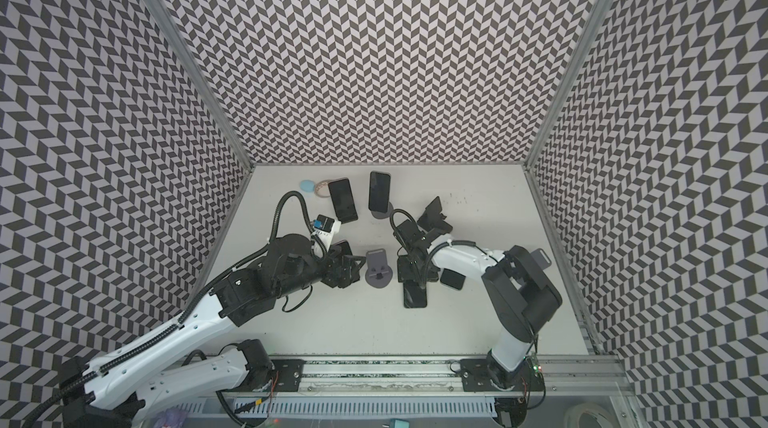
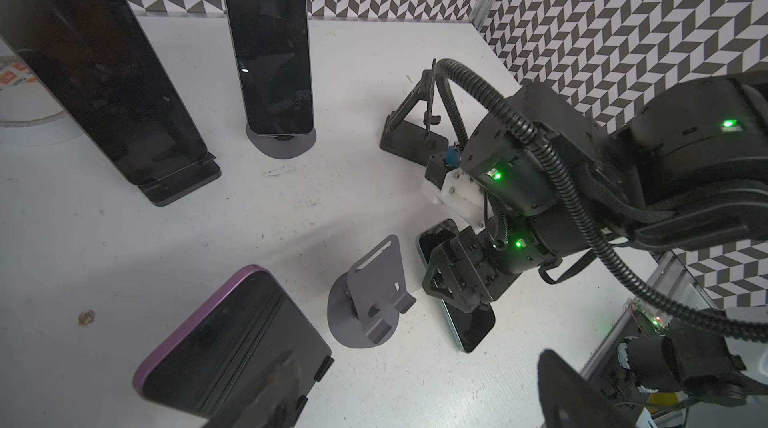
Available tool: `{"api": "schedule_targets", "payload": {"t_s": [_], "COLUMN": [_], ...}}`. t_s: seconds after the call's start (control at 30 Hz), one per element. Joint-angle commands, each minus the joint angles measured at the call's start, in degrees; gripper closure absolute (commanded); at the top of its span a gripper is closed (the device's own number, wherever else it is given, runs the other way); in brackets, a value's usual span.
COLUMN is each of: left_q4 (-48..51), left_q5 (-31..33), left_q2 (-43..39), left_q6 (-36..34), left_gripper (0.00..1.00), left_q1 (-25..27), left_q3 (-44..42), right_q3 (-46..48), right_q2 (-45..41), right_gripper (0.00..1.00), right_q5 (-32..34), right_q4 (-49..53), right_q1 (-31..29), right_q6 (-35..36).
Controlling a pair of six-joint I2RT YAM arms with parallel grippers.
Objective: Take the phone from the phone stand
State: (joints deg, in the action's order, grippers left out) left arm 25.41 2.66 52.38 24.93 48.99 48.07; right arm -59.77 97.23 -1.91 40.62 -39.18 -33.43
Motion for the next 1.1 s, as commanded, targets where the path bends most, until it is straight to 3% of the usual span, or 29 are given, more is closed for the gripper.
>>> {"api": "schedule_targets", "payload": {"t_s": [0.0,0.6,1.07], "left_q4": [0.42,0.12,0.86], "left_q5": [-0.46,-0.56,3.13], "left_q2": [-0.35,-1.03,-2.98], "left_q6": [-0.73,-0.76,1.44], "left_gripper": [0.1,0.1,0.1], "left_q1": [-0.54,-1.0,-1.27], "left_q3": [-0.35,-0.92,-1.36], "right_q3": [0.61,1.31,3.06], "right_q2": [0.93,2.41,3.97], "right_gripper": [0.43,0.39,0.36], "right_q5": [1.59,3.84,7.14], "right_q4": [-0.98,-0.6,-2.69], "right_q1": [0.23,0.19,0.15], "right_q6": [0.69,-0.24,-0.07]}}
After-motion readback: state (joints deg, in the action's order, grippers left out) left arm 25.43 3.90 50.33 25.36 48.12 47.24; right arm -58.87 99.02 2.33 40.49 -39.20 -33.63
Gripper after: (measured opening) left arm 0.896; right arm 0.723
